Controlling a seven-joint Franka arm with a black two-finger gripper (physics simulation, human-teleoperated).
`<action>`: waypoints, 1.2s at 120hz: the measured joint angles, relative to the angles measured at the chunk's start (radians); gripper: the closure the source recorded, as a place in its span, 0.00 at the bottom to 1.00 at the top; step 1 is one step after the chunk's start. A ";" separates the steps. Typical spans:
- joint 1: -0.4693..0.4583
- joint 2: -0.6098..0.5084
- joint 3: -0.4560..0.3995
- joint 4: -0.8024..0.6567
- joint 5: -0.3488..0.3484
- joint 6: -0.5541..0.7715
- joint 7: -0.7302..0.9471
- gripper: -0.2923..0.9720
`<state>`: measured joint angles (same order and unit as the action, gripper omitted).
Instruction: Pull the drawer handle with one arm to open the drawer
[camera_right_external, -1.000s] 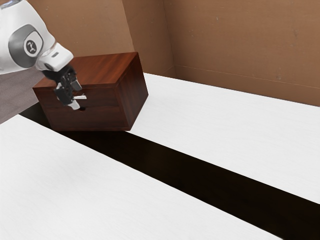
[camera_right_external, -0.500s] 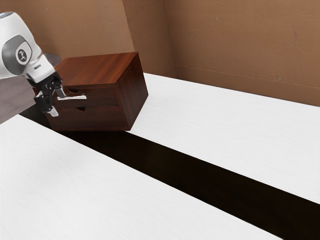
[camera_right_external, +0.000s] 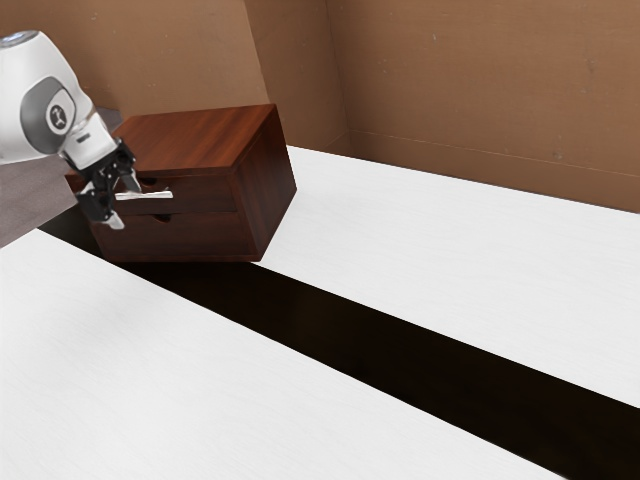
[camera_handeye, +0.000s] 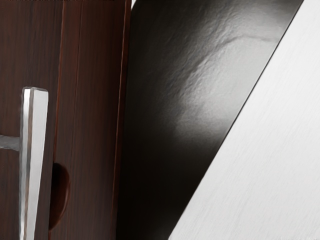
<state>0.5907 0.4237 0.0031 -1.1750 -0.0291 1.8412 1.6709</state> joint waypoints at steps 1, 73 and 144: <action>0.000 0.000 0.000 0.000 0.000 0.002 0.001 0.23; -0.004 0.029 -0.002 0.005 0.000 0.070 0.049 0.25; -0.006 0.026 -0.004 0.001 -0.004 0.078 0.065 0.50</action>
<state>0.5845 0.4497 -0.0013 -1.1743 -0.0332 1.9188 1.7359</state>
